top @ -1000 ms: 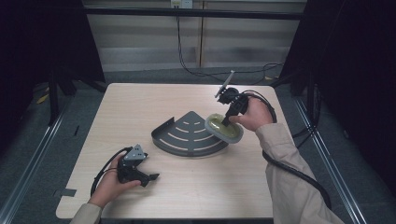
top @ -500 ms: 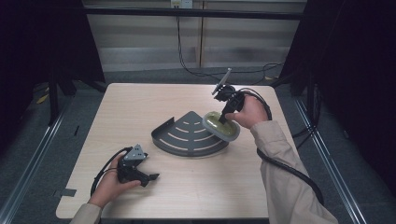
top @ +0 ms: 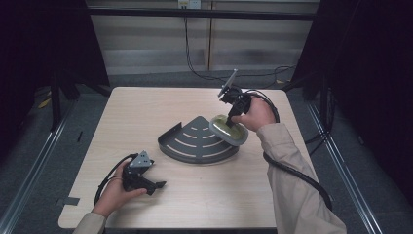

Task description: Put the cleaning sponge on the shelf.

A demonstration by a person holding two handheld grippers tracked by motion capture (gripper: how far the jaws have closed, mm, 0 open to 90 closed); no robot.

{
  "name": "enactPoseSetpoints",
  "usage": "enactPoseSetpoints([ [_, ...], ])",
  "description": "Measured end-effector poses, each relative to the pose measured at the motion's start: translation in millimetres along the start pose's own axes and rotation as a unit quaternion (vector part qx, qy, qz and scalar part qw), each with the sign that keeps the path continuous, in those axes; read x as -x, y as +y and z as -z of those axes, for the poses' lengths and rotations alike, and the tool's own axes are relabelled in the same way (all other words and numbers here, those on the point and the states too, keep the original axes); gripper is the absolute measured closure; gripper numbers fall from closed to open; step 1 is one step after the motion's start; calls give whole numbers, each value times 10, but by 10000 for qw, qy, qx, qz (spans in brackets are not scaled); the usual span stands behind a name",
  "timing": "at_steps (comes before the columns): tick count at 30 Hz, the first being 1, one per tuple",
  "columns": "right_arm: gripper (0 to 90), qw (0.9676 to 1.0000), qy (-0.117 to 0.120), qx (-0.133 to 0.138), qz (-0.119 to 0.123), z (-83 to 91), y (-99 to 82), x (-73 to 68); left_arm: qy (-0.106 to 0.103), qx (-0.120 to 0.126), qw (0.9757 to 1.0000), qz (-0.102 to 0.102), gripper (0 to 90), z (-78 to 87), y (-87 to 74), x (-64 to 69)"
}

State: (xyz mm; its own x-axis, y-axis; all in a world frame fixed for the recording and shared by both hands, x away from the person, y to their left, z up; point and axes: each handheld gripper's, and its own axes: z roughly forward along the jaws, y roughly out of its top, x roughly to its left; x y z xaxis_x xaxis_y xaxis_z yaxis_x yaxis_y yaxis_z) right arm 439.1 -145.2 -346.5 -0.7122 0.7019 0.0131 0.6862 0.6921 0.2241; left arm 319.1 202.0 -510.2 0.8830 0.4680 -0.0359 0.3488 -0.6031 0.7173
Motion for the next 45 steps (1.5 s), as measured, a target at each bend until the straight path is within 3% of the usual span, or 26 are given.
enactPoseSetpoints([
  [20,714,10000,-34,49,61,-66,211,-24,-1,-3,10000,-3,55,0,0,0],
  [33,714,9997,22,84,-212,-104,234,-7,-2,-4,10000,-2,55,1,0,-1],
  [45,714,9997,66,81,-199,-198,240,-24,-5,-2,10000,-3,55,0,0,-1],
])
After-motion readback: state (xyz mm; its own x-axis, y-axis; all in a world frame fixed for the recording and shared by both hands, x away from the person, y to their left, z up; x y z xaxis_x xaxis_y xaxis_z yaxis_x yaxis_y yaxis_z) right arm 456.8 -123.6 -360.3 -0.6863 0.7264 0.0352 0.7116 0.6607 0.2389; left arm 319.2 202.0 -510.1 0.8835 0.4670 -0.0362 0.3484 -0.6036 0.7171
